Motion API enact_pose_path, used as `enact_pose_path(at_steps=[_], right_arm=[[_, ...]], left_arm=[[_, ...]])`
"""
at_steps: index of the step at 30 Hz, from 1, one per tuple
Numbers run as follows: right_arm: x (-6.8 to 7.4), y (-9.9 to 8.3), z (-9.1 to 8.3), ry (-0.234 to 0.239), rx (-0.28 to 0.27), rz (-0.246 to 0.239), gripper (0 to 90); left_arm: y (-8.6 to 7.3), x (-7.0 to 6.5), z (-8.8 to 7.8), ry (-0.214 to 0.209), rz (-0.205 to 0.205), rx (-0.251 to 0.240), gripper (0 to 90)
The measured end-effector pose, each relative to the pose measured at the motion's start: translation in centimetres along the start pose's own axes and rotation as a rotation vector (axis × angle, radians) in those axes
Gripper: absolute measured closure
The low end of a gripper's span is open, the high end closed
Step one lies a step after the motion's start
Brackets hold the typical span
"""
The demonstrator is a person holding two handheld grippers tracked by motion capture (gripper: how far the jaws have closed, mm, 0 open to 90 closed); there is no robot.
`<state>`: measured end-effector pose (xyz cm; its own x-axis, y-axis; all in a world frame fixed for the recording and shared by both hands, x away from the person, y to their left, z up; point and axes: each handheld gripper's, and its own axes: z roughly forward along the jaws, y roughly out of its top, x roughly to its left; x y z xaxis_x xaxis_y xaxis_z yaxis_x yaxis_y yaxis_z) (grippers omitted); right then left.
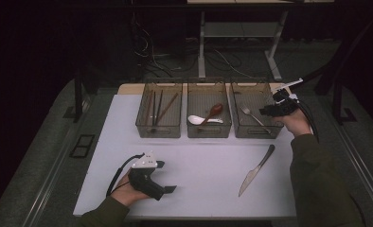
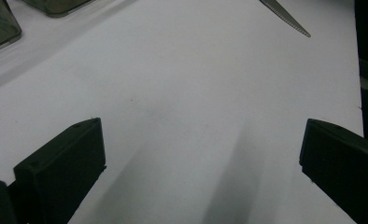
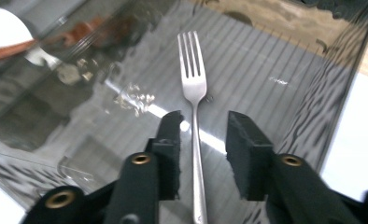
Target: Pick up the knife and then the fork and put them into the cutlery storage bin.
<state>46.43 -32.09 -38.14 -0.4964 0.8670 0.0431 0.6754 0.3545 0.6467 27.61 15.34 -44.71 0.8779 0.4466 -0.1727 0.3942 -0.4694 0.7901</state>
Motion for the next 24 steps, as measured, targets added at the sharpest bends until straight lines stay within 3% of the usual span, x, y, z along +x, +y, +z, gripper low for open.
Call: enact_pose_path(at_steps=[3, 9, 17, 24], right_arm=[[0.2, 0.1, -0.7, 0.019, -0.028, 0.002, 59.1], [0.9, -0.4, -3.1, 0.061, -0.098, 0.002, 60.0], [2.7, -2.4, -5.6, 0.125, -0.112, -0.039, 76.5], [4.3, -4.8, -5.7, 0.146, -0.075, -0.077, 87.4]], left_arm=[[0.0, 0.0, 0.0, 0.000, 0.000, 0.002, 0.0], [0.0, 0.0, 0.0, 0.001, 0.000, 0.004, 0.0], [0.0, 0.0, 0.0, 0.002, 0.000, 0.003, 0.0], [0.0, 0.0, 0.1, 0.003, -0.001, 0.004, 0.0]])
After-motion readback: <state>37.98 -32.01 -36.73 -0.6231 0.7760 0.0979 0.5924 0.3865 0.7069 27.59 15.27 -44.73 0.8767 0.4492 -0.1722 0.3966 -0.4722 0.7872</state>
